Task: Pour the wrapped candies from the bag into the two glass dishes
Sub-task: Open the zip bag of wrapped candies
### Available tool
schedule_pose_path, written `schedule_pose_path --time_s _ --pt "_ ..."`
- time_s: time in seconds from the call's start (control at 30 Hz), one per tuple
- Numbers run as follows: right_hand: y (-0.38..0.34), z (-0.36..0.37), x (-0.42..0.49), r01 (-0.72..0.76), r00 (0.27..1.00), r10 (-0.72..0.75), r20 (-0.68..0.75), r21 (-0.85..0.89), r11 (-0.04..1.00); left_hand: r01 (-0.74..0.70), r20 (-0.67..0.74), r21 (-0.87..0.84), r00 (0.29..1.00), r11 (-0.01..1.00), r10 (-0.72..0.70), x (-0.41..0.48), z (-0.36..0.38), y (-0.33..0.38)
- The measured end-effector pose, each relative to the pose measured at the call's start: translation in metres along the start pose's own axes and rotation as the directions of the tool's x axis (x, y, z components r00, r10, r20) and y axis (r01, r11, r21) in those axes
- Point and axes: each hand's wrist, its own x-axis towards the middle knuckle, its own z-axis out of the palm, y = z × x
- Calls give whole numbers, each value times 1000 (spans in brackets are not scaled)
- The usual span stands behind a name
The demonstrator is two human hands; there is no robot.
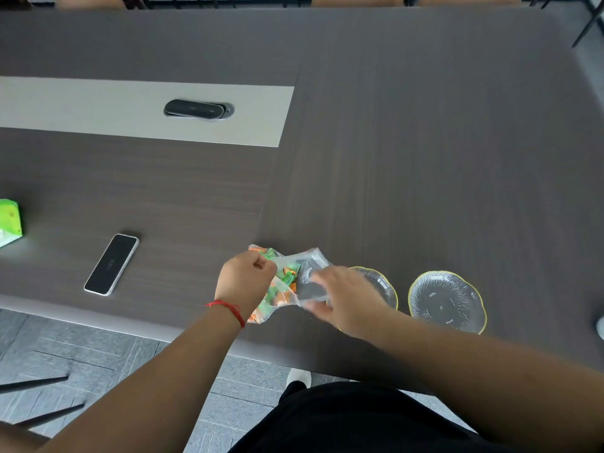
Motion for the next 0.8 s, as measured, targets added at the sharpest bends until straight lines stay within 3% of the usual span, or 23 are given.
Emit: schedule_pose_path --time_s 0.03,0.1,0.23,0.3,0.37,0.47,0.6,0.8 --pt "-12 2 1 88 993 -88 77 -7 996 -47 33 -25 998 999 47 -1 -1 4" --pt "-31 8 9 54 983 -50 175 -13 998 -108 82 -118 990 987 118 -2 -4 11" --pt "-53 -4 34 -17 992 17 127 -4 1000 -126 138 -387 971 913 193 -5 -4 -8" --pt "-64 -27 43 -13 998 6 70 102 995 -188 123 -328 963 926 240 -6 -1 -35" --pt "-77 -49 52 19 998 -32 55 215 976 -170 94 -138 978 976 184 -8 8 -66" --pt "-99 -71 67 76 996 -89 30 292 953 36 60 26 997 999 -38 -15 15 -91" --pt "-112 -84 83 65 997 -74 17 313 947 217 100 -65 973 974 -210 -24 17 -97" --pt "-104 -100 85 -47 999 44 18 377 925 191 167 -177 973 965 -162 -32 21 -101"
